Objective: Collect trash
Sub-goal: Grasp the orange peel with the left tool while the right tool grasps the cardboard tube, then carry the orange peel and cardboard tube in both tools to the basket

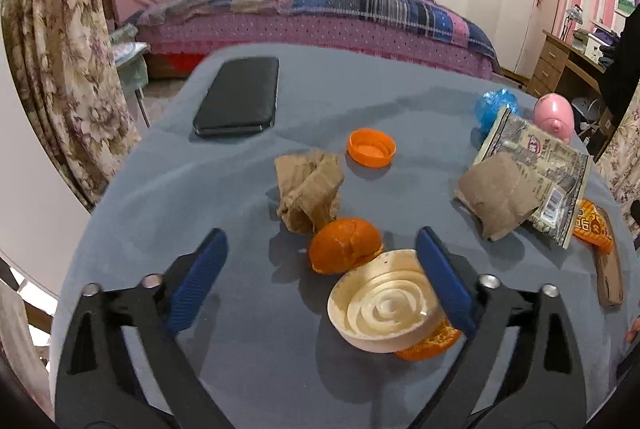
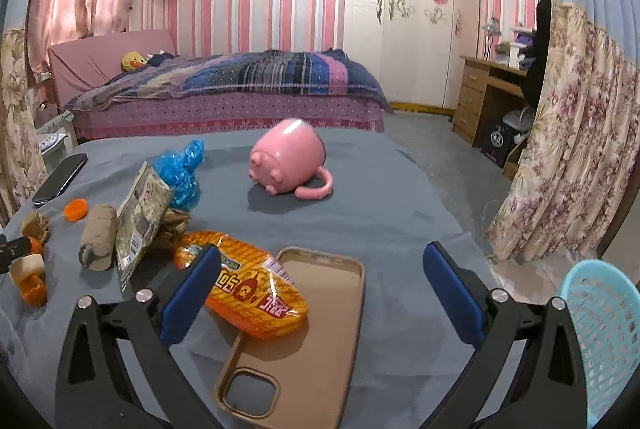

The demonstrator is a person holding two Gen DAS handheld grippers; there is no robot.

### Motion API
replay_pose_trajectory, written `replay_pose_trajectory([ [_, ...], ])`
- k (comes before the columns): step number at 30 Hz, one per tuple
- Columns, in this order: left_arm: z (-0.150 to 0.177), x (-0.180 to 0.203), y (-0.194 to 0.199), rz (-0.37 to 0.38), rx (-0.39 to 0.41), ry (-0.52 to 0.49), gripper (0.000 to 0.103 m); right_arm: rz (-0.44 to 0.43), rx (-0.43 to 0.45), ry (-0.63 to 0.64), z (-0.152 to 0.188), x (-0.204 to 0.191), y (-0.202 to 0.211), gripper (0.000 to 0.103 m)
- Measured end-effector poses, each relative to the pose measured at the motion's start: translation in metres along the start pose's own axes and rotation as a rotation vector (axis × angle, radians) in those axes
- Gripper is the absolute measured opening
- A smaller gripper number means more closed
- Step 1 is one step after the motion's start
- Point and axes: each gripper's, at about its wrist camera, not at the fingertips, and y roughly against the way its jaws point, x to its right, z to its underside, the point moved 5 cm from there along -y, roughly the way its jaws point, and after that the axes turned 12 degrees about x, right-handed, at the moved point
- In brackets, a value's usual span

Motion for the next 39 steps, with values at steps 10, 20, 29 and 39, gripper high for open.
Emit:
replay_pose_trajectory([
  [10,-0.002,0.016,0.005,0.103,-0.024,-0.002,0.024,-0.013,-0.092,0.001,0.014,-0.014,-0.009,0.099],
  [20,-0.025,-0.009,0.037,0.057,0.068,0.037,0.021,-0.141,-0.069,0.050,0.002,-0.081,0.006,0.099],
  [29,-0.030,-0.064,0.040,-0.073,0.083,0.119,0.020,-0.285,-0.113,0.157,0.002,-0.185,-0.015,0.090],
  [39,-0.027,-0.076,0.031,-0.092,0.052,0.138,0.020,-0.325,-0.260,0.141,0.025,-0.213,-0.055,0.047],
])
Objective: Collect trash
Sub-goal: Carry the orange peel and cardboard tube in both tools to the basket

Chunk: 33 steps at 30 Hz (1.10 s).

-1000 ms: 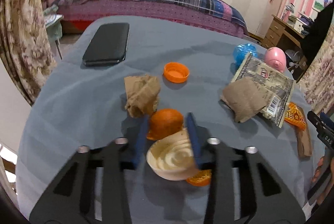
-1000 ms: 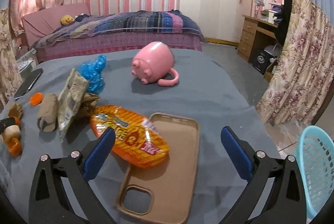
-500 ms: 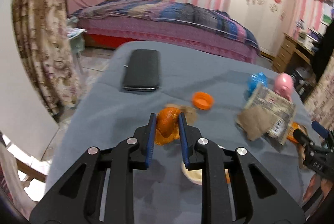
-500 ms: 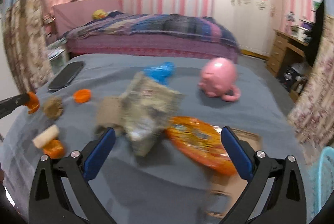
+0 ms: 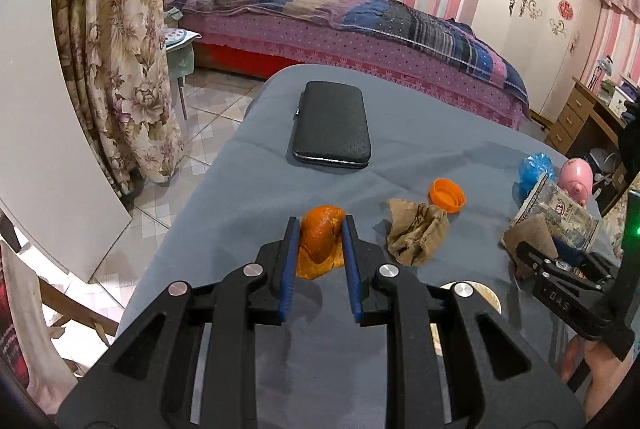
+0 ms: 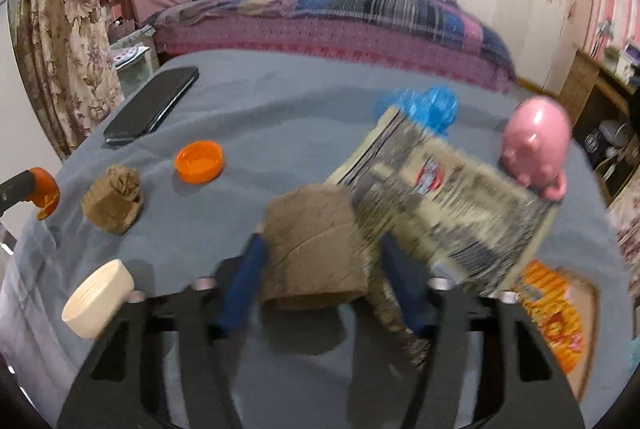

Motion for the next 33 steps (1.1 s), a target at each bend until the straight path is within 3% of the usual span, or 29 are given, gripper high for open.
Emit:
replay_pose_trajectory([
  [4,-0.001,0.002,0.002,0.013,0.004,0.011,0.020,-0.011,0.030,0.044,0.000,-0.007,0.005,0.037],
  [14,-0.002,0.021,0.022,0.029,0.054,-0.045,0.020,0.022,0.157,0.080,-0.019,0.019,0.063,0.036],
  [17,-0.002,0.036,0.034,0.063,0.060,-0.039,0.020,0.039,0.178,0.068,-0.021,0.042,0.087,0.036],
  [22,-0.001,0.078,0.055,0.084,0.078,-0.119,0.020,0.077,0.193,0.043,-0.020,0.089,0.123,0.036],
  [33,0.007,0.173,0.085,0.245,0.067,-0.138,0.020,0.203,0.220,-0.007,0.001,0.191,0.187,0.037],
])
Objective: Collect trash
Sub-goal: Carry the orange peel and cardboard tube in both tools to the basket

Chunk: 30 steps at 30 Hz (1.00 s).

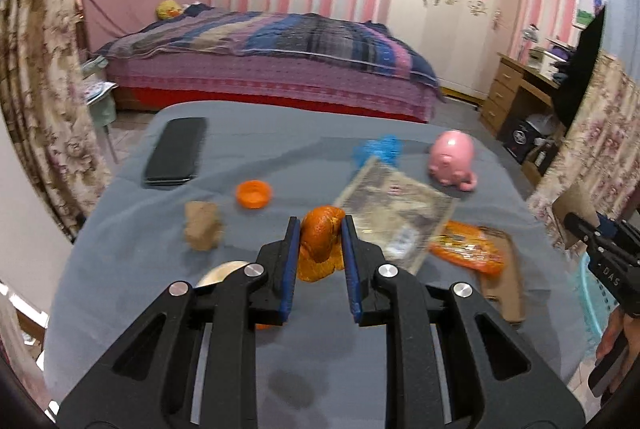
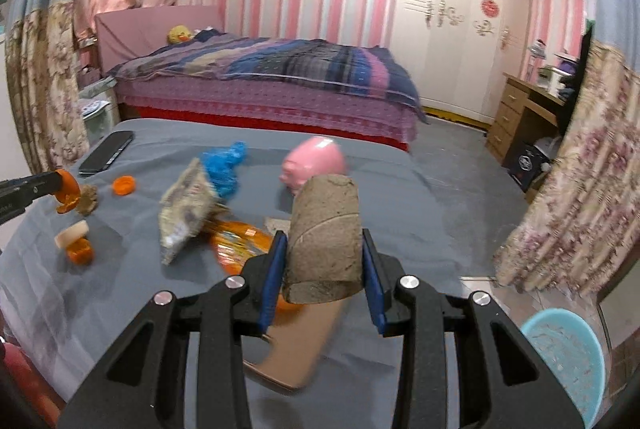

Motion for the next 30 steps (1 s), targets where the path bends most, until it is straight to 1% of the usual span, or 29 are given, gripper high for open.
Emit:
replay_pose_trajectory([
  [6,0.004,0.047,0.000,0.076,-0.011,-0.020,0.020,0.055,-0.005,-0.060,0.014,0.052,0.010,0.037],
  [13,0.013,0.105,-0.002,0.143,-0.020,-0.085,0.020,0.113,-0.011,-0.100,0.031,0.100,0.022,0.037],
  [16,0.018,0.131,-0.002,0.168,-0.024,-0.113,0.020,0.130,-0.015,-0.097,0.035,0.114,0.025,0.037],
  [21,0.027,0.162,-0.002,0.202,-0.026,-0.155,0.020,0.160,-0.009,-0.108,0.039,0.137,0.033,0.037],
  [30,0.040,0.203,-0.002,0.244,-0.033,-0.202,0.020,0.200,0.006,-0.124,0.048,0.162,0.046,0.037],
])
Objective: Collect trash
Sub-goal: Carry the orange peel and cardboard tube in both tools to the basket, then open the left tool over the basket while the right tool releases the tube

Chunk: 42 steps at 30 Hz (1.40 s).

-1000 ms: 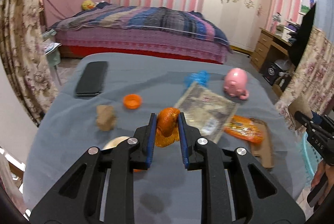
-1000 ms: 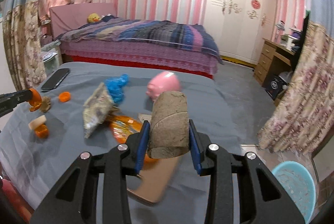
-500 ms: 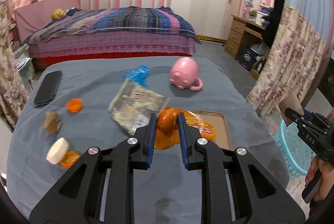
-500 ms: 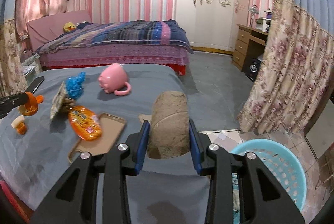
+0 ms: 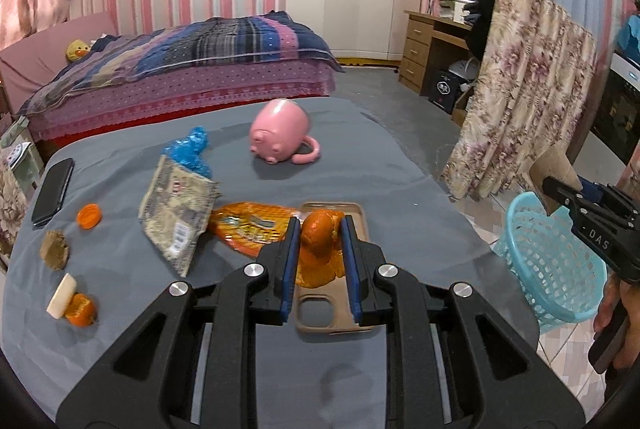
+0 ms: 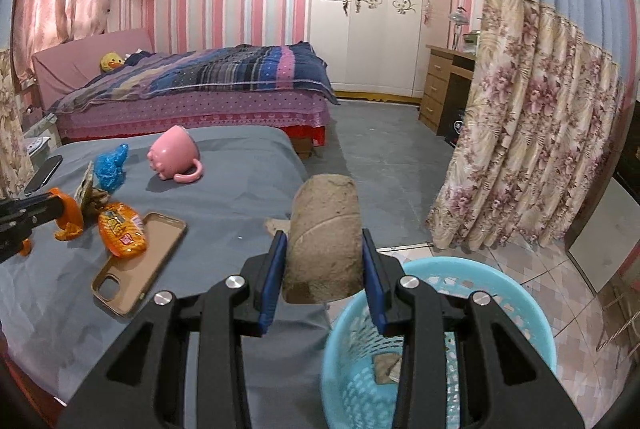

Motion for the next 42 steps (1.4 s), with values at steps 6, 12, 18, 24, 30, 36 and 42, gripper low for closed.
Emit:
replay_pose_trajectory([
  [6,0.002,0.027,-0.008,0.033,-0.009,-0.001,0.020,0.035,0.005,-0.013,0.009,0.028,0.006,0.037],
  [12,0.003,0.066,-0.012,0.072,-0.004,-0.044,0.020,0.093,-0.010,-0.047,0.025,0.069,0.015,0.037],
  [18,0.005,0.102,-0.012,0.108,0.003,-0.079,0.020,0.157,-0.013,-0.056,0.037,0.107,0.027,0.037],
  [24,0.008,0.132,-0.017,0.161,0.002,-0.079,0.020,0.213,-0.017,-0.083,0.047,0.140,0.039,0.037],
  [30,0.018,0.164,-0.028,0.225,-0.016,-0.085,0.020,0.258,-0.018,-0.117,0.060,0.163,0.050,0.037],
  [36,0.030,0.210,-0.037,0.320,-0.029,-0.115,0.020,0.286,-0.032,-0.171,0.079,0.185,0.053,0.037],
  [42,0.027,0.246,-0.046,0.365,-0.018,-0.145,0.020,0.302,-0.028,-0.201,0.085,0.199,0.054,0.037],
])
